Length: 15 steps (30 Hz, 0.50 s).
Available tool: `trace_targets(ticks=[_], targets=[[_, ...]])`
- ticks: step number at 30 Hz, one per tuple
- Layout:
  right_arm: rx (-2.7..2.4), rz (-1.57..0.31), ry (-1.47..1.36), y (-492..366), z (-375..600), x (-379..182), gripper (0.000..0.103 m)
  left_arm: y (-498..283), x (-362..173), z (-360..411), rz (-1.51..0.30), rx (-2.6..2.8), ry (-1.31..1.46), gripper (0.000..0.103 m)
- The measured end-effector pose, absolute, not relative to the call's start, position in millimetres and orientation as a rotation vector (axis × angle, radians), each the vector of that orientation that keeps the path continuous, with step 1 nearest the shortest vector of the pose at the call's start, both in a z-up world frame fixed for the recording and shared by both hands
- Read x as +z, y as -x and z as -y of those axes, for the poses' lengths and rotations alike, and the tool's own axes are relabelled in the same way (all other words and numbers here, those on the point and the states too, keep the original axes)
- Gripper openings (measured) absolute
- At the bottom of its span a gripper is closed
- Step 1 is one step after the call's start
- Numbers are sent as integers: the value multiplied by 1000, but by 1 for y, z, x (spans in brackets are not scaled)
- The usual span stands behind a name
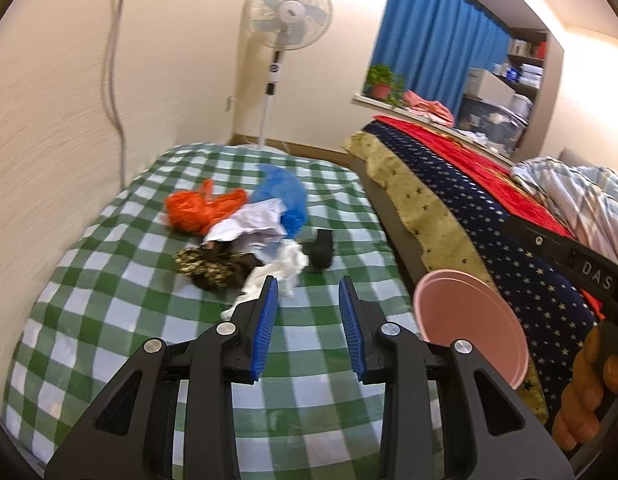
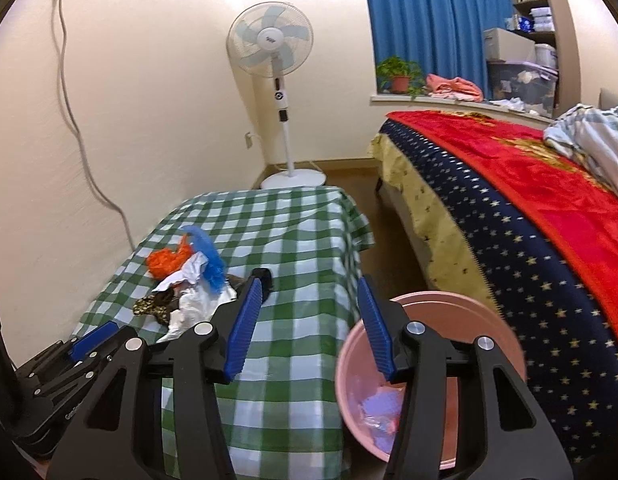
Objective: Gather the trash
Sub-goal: 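Move both open tools back toward the remaining trash on the cloth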
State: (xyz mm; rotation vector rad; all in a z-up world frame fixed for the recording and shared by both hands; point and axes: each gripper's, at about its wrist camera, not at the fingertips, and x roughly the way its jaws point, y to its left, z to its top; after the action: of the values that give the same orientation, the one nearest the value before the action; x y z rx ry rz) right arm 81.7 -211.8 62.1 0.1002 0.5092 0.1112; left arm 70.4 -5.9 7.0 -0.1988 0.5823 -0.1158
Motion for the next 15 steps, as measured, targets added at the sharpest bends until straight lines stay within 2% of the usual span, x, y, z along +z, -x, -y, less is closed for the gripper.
trace_targets(ticks=[15], targets=[[237,-556,-137,-120,172,33,43,-88,-18,-36,-589,105,247,32]])
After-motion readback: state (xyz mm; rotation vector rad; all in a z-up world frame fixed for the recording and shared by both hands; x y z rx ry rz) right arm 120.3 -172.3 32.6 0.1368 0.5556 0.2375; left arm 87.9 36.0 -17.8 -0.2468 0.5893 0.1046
